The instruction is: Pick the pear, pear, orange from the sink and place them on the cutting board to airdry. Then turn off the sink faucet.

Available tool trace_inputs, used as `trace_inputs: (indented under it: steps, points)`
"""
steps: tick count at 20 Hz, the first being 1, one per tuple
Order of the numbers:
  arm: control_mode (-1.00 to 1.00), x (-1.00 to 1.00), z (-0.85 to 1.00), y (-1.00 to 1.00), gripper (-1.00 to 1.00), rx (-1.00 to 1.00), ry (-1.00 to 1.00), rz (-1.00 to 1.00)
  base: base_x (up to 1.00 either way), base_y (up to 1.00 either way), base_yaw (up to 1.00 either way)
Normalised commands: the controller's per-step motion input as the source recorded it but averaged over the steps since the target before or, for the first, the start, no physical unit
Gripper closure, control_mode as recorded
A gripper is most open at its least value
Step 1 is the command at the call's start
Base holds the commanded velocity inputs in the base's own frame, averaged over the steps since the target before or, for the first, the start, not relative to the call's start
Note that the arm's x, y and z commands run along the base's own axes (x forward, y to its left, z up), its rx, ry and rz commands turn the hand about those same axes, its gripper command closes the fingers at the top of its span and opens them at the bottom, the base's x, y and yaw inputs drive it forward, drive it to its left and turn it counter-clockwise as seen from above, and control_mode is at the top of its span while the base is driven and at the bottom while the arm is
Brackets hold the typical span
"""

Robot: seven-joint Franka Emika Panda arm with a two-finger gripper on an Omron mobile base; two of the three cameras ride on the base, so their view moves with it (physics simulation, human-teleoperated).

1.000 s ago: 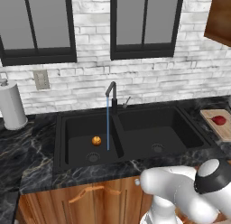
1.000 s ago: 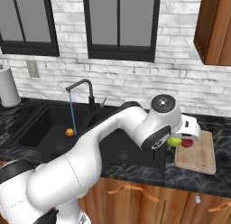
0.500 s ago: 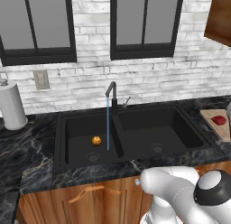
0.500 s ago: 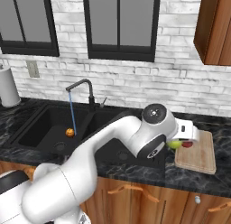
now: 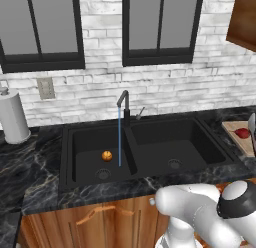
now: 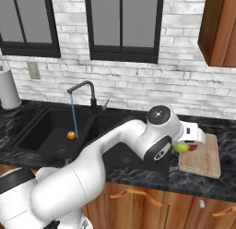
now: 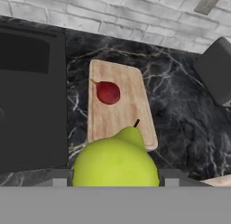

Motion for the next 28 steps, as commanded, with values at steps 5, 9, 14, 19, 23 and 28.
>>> trace_inputs:
  steps: [5, 9, 14, 19, 23, 28]
  points:
    - [-1.00, 0.18, -0.07, -0.33, 1.00, 0.00, 0.13, 0.01, 0.00, 0.00, 0.00]
    - [-1.00, 0.01, -0.19, -0.25, 1.00, 0.02, 0.02, 0.11, 0.00, 0.00, 0.00]
    - [-1.00, 0.03, -0.13, -0.14, 1.00, 0.03, 0.00, 0.16, 0.00, 0.00, 0.00]
    - [-1.00, 0.10, -0.05, -0.14, 1.00, 0.03, 0.02, 0.12, 0.00, 0.00, 0.00]
    - [-1.00, 0.14, -0.16, -0.04, 1.00, 0.00, 0.09, 0.03, 0.00, 0.00, 0.00]
    - [-1.00, 0.21, -0.24, -0.03, 1.00, 0.00, 0.10, 0.00, 0.00, 0.00, 0.00]
